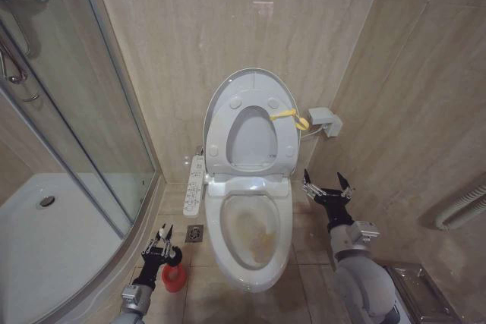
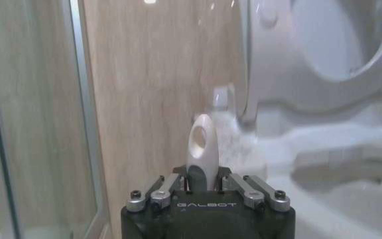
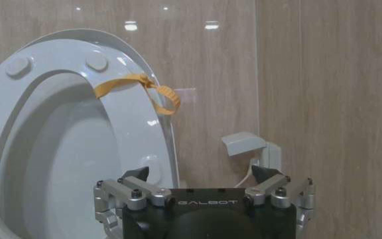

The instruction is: Open the toilet lid, clean the toilet bowl with a toilet brush, close the toilet lid, and flush.

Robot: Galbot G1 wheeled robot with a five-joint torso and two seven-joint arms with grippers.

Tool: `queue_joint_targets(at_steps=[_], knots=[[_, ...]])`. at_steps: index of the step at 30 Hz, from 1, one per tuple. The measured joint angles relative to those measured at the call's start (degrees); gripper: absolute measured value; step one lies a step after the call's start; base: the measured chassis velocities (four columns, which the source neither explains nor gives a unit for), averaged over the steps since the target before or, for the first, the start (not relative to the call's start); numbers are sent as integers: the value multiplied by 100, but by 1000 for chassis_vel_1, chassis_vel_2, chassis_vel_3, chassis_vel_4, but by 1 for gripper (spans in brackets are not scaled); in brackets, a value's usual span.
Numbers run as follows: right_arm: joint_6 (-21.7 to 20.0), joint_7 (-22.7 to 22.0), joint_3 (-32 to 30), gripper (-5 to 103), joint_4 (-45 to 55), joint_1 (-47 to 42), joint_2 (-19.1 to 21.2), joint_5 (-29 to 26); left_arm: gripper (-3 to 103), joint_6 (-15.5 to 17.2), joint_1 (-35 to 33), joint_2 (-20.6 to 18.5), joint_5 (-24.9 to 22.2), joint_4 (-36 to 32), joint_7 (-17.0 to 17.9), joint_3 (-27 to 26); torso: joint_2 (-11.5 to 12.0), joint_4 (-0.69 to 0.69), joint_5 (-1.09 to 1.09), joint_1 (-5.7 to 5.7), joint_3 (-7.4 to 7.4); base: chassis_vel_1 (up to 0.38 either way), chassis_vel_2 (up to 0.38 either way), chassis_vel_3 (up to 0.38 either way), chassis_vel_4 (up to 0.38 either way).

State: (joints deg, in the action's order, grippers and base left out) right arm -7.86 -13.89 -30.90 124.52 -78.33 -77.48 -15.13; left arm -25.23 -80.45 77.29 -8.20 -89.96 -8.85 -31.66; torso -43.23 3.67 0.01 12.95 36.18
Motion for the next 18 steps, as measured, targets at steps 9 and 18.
queue_joint_targets(at_steps=[9,18], knots=[[0,0,0,100,0,0,0,0,25,10,-1280,-21,-11,-1878,62,-4,0,-1,0,0,0,0,0,0,0],[0,0,0,100,0,0,0,0,25,26,-1822,-198,-156,-3092,-64,37,0,0,0,0,0,0,0,0,0]])
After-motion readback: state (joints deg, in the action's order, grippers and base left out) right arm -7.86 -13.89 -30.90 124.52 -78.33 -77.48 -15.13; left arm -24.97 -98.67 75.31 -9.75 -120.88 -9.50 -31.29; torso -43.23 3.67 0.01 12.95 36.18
